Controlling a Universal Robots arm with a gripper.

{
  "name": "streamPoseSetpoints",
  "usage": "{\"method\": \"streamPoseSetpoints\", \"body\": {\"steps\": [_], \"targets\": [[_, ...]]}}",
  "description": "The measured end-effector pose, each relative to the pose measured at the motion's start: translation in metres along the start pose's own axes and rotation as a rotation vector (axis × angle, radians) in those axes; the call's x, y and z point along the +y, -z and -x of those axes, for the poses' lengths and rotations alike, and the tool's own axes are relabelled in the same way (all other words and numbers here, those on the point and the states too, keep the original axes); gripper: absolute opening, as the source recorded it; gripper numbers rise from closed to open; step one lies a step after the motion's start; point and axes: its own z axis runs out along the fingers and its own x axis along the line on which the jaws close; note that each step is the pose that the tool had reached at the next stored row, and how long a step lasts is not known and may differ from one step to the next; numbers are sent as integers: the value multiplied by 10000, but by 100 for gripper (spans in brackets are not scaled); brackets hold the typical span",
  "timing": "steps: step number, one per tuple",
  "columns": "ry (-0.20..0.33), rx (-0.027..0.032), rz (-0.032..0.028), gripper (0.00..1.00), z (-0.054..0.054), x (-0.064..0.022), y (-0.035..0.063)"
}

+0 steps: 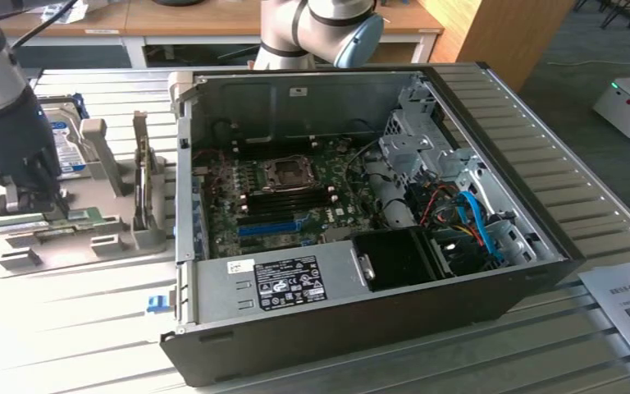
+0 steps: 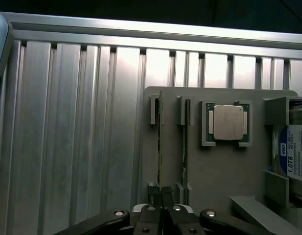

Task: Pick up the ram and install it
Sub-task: 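Pick up the ram and move it above insertion slot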

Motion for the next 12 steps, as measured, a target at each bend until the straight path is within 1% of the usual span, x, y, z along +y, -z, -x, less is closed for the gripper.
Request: {"method": "streamPoseSetpoints", "body": {"steps": [12], "targets": [[0, 0, 2, 12, 4, 0, 193]]}}
